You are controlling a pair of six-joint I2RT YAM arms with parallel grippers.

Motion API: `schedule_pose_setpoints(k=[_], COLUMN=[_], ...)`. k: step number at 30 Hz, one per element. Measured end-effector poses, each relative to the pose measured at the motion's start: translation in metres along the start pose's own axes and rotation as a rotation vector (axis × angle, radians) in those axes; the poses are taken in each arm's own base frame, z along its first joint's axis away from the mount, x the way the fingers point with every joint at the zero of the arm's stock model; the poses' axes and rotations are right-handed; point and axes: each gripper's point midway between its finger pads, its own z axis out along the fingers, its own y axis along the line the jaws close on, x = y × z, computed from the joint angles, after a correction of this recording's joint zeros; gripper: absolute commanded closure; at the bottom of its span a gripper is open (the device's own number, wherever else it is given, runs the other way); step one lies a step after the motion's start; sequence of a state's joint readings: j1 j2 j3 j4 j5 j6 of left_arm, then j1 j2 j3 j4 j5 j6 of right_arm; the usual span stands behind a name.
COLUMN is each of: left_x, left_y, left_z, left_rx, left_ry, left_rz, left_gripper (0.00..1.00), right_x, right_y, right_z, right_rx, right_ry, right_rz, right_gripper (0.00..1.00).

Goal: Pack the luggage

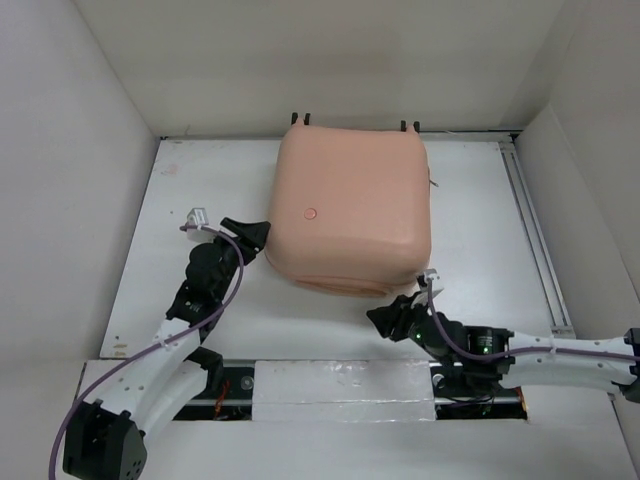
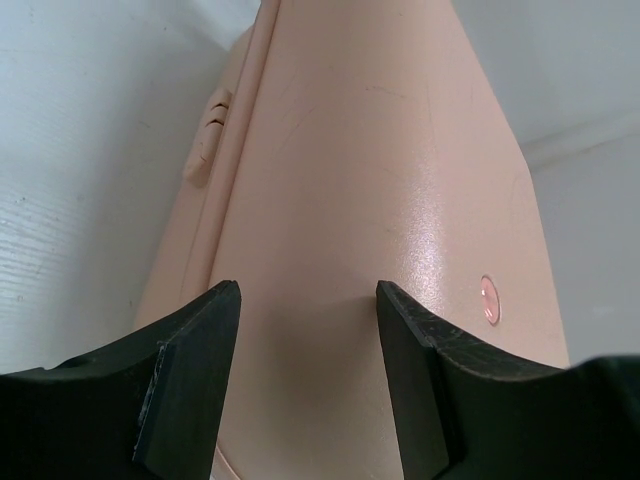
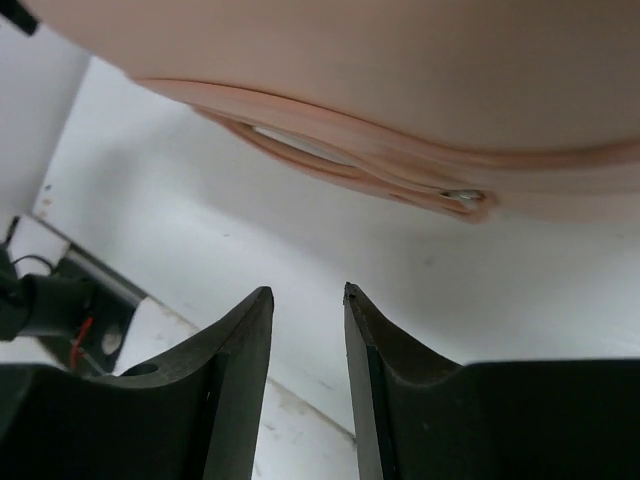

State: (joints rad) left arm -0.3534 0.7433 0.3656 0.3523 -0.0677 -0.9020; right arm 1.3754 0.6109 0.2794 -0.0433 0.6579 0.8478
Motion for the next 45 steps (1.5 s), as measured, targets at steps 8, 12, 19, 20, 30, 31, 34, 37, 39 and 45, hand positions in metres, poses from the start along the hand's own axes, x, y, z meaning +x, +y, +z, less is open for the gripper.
schedule_pose_setpoints(k=[8,12,19,20,30,31,34,37,39,45], left_x=[-0.001,-0.001,-0.002,-0.002,0.0,0.0,0.0,0.0,0.0,0.0], left_y=[0.003,0.002,0.0,0.0,0.0,0.0,-0.001,-0.001,-0.001,-0.002], left_z=[0.003,0.005,0.012,0.012,0.01,0.009,0.009,0.009,0.009,0.013], left_rx=[0.025,0.033,0.046,0.047,0.058,0.058,0.061,0.062,0.064,0.069], left_ry=[-0.033,-0.039,-0.048,-0.048,-0.04,-0.04,-0.041,-0.042,-0.043,-0.044], left_rz=[0.003,0.017,0.025,0.025,0.033,0.032,0.032,0.032,0.032,0.036], left_gripper=[0.48,0.47,0.47,0.47,0.47,0.47,0.47,0.48,0.48,0.49], right_x=[-0.005,-0.022,-0.041,-0.043,-0.048,-0.048,-0.048,-0.047,-0.047,-0.046], right_y=[-0.035,-0.047,-0.062,-0.064,-0.072,-0.071,-0.071,-0.075,-0.076,-0.074], right_z=[0.006,0.009,0.018,0.019,0.031,0.032,0.034,0.037,0.038,0.04], right_rx=[0.152,0.215,0.233,0.228,0.176,0.171,0.165,0.177,0.179,0.168], right_ry=[-0.095,-0.176,-0.256,-0.26,-0.294,-0.295,-0.296,-0.293,-0.289,-0.281], right_rz=[0.018,0.011,-0.025,-0.034,-0.072,-0.079,-0.099,-0.121,-0.132,-0.147], right_gripper=[0.56,0.55,0.56,0.59,0.65,0.65,0.77,0.87,0.97,1.0])
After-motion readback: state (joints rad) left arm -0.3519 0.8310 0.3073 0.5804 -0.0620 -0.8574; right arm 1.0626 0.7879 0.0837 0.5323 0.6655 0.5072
